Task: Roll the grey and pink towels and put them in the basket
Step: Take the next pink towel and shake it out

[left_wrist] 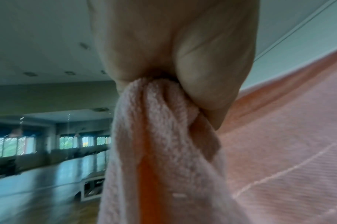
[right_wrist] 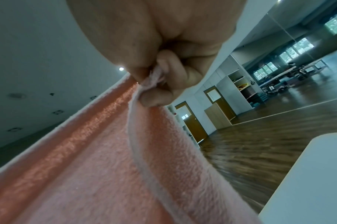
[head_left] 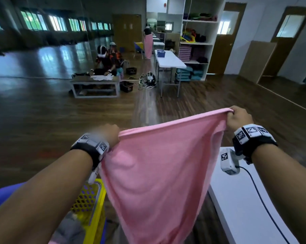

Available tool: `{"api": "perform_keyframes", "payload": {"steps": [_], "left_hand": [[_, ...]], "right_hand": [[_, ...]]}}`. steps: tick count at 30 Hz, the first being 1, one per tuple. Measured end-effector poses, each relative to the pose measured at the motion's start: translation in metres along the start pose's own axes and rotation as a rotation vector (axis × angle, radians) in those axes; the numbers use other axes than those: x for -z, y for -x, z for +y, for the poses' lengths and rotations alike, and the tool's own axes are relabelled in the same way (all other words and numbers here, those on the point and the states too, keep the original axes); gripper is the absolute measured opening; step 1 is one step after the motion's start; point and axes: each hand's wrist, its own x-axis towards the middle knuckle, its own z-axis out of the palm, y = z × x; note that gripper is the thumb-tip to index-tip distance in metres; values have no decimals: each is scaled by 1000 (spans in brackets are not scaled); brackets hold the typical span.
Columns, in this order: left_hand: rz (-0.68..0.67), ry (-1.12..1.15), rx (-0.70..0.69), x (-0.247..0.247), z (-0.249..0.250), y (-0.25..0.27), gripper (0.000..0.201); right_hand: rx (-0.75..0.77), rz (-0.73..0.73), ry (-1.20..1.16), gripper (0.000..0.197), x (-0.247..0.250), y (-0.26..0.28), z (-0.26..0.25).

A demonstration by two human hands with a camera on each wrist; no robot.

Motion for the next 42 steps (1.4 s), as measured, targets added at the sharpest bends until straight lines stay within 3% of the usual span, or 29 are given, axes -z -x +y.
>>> {"api": "perform_keyframes", "payload": {"steps": [6,11,14,16,20,26,30,33,36,38,40,42], "left_hand": [[-28,160,134,-20,-43,-73,30],[-54,491,165,-9,-44,-136,23],[-89,686,101,0,-36,-169,36],[-73,776,79,6,-26,-189,40],[-14,917,68,13,4,-230,44],[106,1010,3,43,67,-301,45],[129,997,-80,101,132,-349,35],[59,905,-251,154,193,-376,21],[-21,816,-406,205,256,-389,25],[-105,855,-467,229,291,-389,32],[-278,969,-497,245,317,-384,35],[-470,1008,-514,252,338,-376,29]], "right_hand": [[-154,2,-37,33,-44,-60,-24],[-295,-58,-107,25,-76,-115,-43],[-345,-187,-52,49,-90,-144,-43],[-400,-196,-120,47,-100,-165,-40],[-435,-245,-39,54,-120,-218,-28],[-412,-226,-174,11,-132,-331,-3],[-391,-168,-181,29,-106,-412,12],[-397,-7,-429,37,-74,-470,19],[-396,40,-640,50,-41,-518,27],[-379,74,-632,62,-20,-540,37],[-408,164,-537,72,2,-553,57],[-390,236,-457,65,22,-557,83]]}}
